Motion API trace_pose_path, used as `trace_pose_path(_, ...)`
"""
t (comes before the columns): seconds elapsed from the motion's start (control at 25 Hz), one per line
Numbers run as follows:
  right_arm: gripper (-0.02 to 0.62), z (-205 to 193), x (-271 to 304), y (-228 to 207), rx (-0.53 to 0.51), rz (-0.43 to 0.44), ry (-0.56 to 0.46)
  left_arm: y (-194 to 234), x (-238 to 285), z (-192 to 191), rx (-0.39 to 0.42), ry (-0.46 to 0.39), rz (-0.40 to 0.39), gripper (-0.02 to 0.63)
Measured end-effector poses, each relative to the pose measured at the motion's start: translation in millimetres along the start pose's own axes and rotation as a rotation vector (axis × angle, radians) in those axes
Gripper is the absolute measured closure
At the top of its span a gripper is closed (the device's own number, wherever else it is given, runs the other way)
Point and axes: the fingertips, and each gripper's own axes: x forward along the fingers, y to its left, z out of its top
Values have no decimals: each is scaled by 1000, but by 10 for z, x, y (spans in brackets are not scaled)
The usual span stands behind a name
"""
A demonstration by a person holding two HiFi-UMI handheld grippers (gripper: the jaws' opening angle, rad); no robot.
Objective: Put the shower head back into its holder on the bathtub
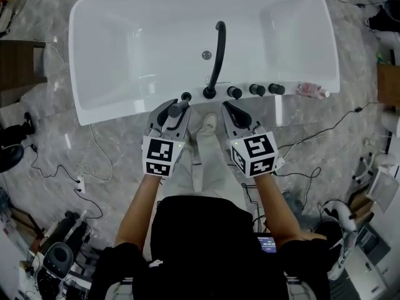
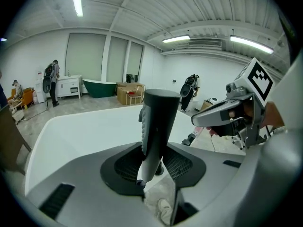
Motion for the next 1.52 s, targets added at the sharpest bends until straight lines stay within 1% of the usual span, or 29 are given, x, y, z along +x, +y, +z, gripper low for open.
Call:
trace_pose_path(0.44,571,-303,522,-72,26,39,79,268,538,-497,-61,58,33,462)
trace_pose_path(1.04,571,-814,920,-306,74,43,161,454,1094,-1007,-45,116,44,462)
trace_pose_path(1.28,571,-983,1009,-312,90,50,190,468,1184,-1186,-40,143,44,462)
trace_pose_path(1.52,571,-1053,1055,-309,98,56,207,457,1257,-1325,-25,164,50,462)
